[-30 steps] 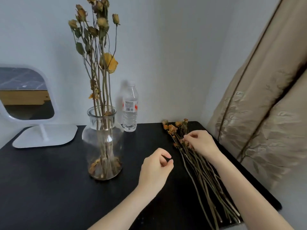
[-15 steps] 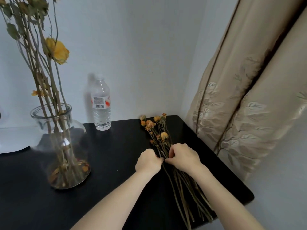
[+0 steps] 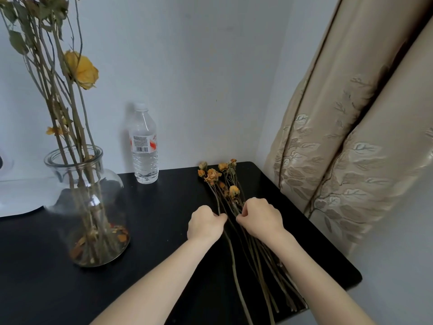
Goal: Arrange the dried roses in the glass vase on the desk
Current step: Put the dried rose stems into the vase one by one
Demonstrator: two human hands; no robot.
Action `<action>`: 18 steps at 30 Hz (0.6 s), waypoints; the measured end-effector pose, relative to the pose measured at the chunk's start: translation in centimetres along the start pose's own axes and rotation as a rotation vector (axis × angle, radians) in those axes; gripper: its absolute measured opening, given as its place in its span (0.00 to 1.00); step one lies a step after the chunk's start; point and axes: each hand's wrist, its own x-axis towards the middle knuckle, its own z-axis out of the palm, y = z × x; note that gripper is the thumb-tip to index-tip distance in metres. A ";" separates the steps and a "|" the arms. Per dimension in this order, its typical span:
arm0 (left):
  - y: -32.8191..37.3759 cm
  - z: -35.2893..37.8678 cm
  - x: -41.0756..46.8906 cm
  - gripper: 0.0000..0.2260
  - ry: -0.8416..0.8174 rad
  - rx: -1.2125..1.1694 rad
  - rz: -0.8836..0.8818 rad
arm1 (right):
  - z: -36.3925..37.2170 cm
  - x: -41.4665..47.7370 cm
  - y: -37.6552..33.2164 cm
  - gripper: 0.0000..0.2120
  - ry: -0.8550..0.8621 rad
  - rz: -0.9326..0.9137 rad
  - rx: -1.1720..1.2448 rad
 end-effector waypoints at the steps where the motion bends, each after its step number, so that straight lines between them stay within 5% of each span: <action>1: -0.2 -0.3 -0.1 0.20 0.010 -0.006 0.010 | -0.1 0.0 0.0 0.09 0.011 0.001 0.021; 10: -0.1 -2.5 -0.4 0.20 0.058 0.023 0.093 | 0.4 -0.2 -0.7 0.09 -0.019 0.007 0.082; 18: -2.0 -2.2 -0.7 0.14 -0.007 -0.019 -0.041 | 1.2 -0.5 -2.0 0.08 -0.070 -0.006 0.089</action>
